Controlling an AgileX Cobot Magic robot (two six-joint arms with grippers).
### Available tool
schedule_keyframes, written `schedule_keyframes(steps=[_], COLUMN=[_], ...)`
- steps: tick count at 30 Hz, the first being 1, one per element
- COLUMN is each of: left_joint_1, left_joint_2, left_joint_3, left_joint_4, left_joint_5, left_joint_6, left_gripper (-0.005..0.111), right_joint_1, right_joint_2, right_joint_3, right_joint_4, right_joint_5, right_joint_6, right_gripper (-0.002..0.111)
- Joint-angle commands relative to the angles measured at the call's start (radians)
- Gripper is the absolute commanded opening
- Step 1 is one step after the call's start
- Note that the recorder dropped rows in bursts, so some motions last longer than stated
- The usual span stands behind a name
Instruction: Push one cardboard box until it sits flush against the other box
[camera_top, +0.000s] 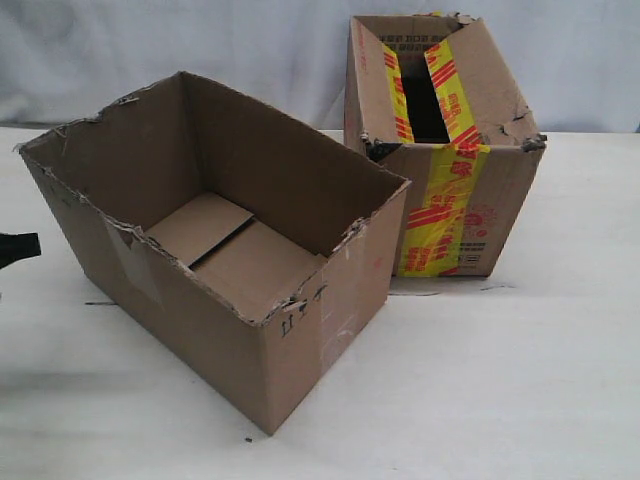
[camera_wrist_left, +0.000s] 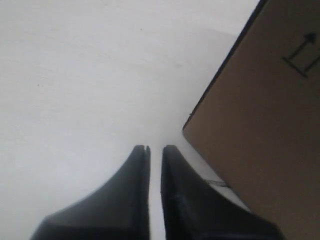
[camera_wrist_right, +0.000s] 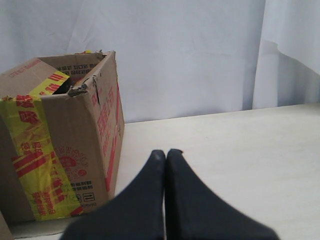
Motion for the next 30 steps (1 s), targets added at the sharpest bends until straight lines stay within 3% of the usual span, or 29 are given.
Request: schedule_keyframes(steps=[1,11,30], left_joint_1=[0.000,-0.054,-0.068], left_joint_2=[0.103,0.260,0.646], left_joint_3=[-0.064,-0.227,-0.752], left_joint_4=[0.003,0.003,-0.009], left_joint_5=[-0.026,-0.058,0.056], left_joint_6=[0.003,0.003,-0.002], left_gripper=[0.000,0.000,0.000], right_joint_1=[-0.008,-0.008,-0.008], right_joint_2=[-0.003,-0.003,-0.003], right_joint_3=[0.005,0.005,0.005], right_joint_4=[0.000,0.000,0.000], right_joint_5=[-0.008,-0.008,-0.008], right_joint_6=[0.004,0.004,0.004], right_gripper=[0.000,0.000,0.000])
